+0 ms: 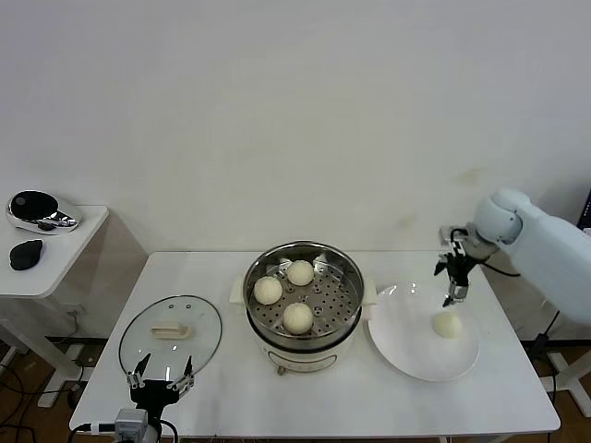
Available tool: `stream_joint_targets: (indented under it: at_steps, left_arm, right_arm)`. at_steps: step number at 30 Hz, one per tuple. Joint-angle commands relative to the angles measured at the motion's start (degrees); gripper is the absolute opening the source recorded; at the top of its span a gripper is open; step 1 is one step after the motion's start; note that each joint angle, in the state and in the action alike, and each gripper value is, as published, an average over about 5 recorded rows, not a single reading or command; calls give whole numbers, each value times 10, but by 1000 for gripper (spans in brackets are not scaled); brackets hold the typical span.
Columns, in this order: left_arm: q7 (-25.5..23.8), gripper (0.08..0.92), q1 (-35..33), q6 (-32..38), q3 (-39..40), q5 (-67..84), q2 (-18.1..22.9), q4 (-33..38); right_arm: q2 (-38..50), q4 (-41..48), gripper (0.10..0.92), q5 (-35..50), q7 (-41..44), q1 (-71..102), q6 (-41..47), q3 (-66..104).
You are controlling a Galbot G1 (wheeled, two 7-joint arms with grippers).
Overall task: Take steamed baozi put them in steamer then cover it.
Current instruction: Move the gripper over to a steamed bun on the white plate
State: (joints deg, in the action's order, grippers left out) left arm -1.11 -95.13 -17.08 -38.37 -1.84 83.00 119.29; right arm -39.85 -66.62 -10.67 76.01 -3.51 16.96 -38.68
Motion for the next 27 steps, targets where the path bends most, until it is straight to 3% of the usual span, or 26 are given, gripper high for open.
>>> stream_joint_targets:
  at_steps: [1, 27]
  left_arm:
    - [0, 823, -2, 0, 0, -1, 0, -1]
    - [1, 823, -6, 1, 3, -10, 1, -13]
  right_arm:
    - [1, 21, 822, -53, -7, 69, -9, 30]
    - [-31, 76, 823, -92, -55, 105, -34, 47]
